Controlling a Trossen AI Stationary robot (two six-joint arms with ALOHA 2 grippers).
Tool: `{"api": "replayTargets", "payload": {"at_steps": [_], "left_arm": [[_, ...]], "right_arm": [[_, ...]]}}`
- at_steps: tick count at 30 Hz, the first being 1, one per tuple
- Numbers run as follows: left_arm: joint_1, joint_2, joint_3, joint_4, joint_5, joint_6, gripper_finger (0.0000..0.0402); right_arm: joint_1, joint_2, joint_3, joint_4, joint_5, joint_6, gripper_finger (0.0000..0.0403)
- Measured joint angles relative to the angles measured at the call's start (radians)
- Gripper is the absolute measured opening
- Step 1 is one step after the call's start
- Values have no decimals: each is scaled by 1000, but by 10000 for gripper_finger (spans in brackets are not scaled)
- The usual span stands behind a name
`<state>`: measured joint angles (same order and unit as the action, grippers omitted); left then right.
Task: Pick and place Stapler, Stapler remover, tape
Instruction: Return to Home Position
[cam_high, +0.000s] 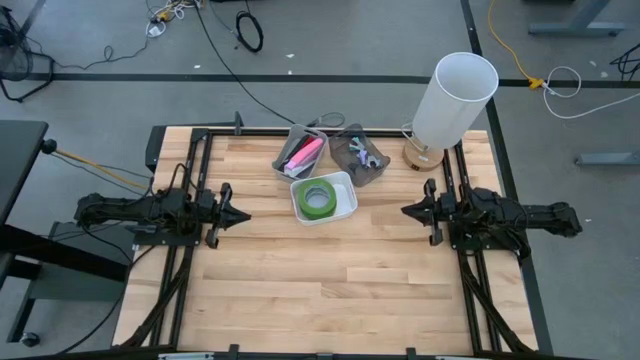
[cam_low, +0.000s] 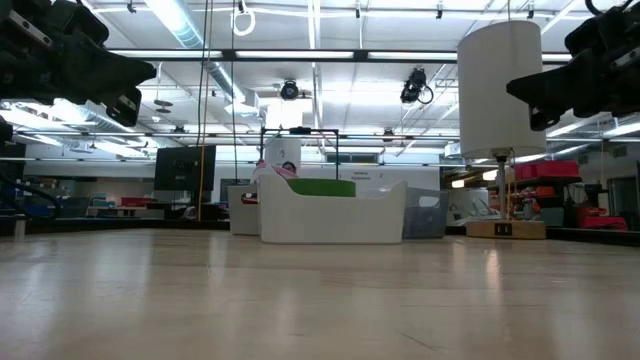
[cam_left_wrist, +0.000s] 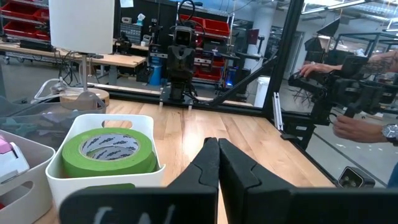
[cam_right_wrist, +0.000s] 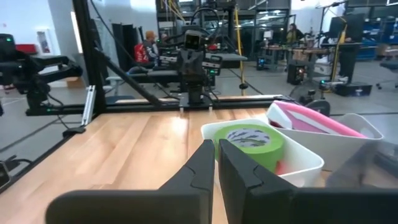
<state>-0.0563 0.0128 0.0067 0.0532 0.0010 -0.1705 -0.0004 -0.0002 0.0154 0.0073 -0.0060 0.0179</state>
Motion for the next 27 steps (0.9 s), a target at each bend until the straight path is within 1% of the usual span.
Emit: {"api": "replayTargets", "payload": {"at_steps": [6,27], "left_arm": [[0,0,0,0,0,0,3],[0,0,0,0,0,0,3]], "right_arm": [[-16,0,0,0,-3,29,23],[-16,0,0,1,-3,25,23]]}}
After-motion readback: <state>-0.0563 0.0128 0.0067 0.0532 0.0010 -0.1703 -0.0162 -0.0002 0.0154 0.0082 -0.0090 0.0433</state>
